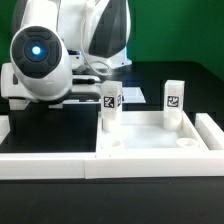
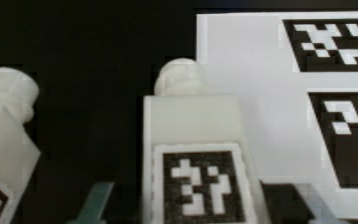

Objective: Assemble square table

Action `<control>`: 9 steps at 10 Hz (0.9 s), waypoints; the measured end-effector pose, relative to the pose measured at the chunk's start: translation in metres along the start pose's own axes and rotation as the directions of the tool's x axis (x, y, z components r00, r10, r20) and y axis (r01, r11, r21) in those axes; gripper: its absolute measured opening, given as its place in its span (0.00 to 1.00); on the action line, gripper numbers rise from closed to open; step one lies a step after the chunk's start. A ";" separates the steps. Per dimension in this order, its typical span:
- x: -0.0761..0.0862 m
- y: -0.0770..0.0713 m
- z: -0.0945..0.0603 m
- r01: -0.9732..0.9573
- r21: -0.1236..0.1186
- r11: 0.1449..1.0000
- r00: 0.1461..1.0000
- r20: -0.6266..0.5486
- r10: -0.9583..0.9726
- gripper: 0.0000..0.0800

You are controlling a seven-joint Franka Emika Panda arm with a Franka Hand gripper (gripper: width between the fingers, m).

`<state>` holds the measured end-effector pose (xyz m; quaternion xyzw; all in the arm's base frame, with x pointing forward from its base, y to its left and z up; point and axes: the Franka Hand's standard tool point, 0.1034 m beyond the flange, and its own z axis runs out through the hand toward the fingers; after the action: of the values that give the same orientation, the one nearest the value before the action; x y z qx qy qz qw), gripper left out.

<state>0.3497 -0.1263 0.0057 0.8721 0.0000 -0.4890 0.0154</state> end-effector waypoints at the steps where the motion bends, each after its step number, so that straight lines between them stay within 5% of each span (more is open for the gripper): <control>1: 0.000 0.000 0.000 0.001 0.000 1.000 1.000 0.000 -0.001 0.36; 6: -0.006 0.000 -0.006 0.037 0.002 0.999 0.999 0.019 -0.037 0.36; 9: -0.055 0.008 -0.070 0.133 0.025 0.991 0.991 -0.012 -0.132 0.36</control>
Offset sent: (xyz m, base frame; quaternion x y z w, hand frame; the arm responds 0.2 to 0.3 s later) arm 0.0000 0.0000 0.0000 0.0000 0.0000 0.0000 1.0000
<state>0.3804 -0.1315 0.0895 0.8727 0.0517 -0.4847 -0.0285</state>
